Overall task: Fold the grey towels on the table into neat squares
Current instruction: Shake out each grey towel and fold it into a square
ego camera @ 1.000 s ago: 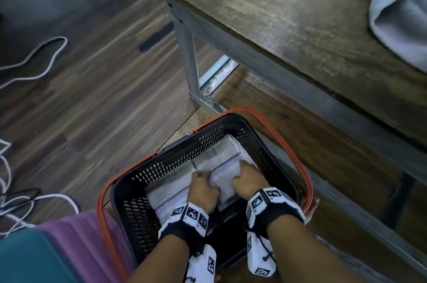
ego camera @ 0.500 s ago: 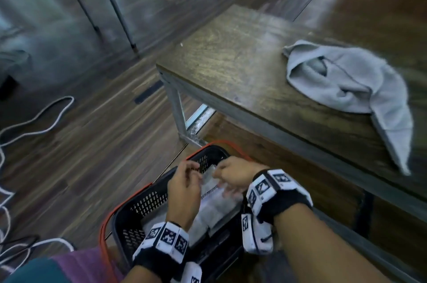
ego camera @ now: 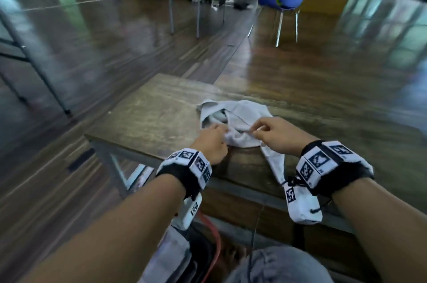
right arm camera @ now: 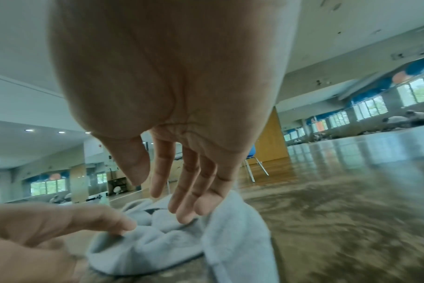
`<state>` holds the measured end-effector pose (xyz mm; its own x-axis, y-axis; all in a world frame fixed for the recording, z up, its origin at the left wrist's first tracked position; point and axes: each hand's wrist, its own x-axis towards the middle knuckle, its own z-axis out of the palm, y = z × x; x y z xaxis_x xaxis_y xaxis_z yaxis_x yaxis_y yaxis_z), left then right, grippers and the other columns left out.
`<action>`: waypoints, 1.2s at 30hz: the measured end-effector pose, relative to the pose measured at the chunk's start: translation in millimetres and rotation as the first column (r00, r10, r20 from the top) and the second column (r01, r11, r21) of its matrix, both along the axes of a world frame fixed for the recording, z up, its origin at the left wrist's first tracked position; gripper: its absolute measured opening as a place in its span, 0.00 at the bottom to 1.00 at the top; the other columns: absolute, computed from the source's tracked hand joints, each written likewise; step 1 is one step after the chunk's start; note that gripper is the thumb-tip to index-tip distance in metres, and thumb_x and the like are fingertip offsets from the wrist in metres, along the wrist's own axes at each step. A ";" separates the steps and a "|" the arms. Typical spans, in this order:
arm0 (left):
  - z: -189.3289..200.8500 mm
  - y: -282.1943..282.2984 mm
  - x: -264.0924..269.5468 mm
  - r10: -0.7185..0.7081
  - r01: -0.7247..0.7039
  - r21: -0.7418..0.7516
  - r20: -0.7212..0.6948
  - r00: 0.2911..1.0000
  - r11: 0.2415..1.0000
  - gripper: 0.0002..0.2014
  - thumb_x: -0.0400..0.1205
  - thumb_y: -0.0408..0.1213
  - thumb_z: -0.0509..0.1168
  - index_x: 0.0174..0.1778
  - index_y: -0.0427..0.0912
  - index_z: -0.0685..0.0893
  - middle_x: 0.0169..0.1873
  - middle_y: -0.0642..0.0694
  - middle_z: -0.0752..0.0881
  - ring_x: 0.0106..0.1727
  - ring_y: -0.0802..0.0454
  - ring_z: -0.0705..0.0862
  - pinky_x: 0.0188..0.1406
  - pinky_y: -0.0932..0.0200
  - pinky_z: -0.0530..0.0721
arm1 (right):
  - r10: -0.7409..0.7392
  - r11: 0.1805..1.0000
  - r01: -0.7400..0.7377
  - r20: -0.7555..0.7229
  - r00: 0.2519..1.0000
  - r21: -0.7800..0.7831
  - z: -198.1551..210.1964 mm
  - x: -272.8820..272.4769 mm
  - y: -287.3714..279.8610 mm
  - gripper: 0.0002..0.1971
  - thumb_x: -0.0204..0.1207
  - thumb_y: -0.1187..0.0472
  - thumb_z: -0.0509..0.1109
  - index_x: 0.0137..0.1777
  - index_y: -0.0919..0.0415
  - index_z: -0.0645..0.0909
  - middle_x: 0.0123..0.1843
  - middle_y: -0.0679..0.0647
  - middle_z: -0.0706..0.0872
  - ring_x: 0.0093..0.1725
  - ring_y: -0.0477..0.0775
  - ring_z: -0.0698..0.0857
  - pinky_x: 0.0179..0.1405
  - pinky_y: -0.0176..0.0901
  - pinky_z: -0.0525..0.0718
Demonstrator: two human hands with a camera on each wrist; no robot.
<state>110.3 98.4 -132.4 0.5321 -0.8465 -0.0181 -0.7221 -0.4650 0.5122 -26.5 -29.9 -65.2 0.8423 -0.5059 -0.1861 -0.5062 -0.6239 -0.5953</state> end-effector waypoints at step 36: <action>160.1 -170.4 -138.7 -0.336 0.315 -0.405 0.021 0.942 0.858 0.04 0.81 0.40 0.70 0.47 0.46 0.89 0.35 0.55 0.86 0.37 0.59 0.81 0.40 0.61 0.78 | -0.486 0.813 0.581 0.505 0.713 -0.037 -19.8 -193.8 -99.5 0.14 0.79 0.47 0.72 0.59 0.50 0.78 0.55 0.45 0.84 0.53 0.49 0.84 0.51 0.48 0.85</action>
<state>-28.4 -72.0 27.7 0.2323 -0.9120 0.3379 -0.7663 0.0423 0.6411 -220.2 -129.4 -85.0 0.3798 -0.8806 0.2834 -0.4893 -0.4513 -0.7463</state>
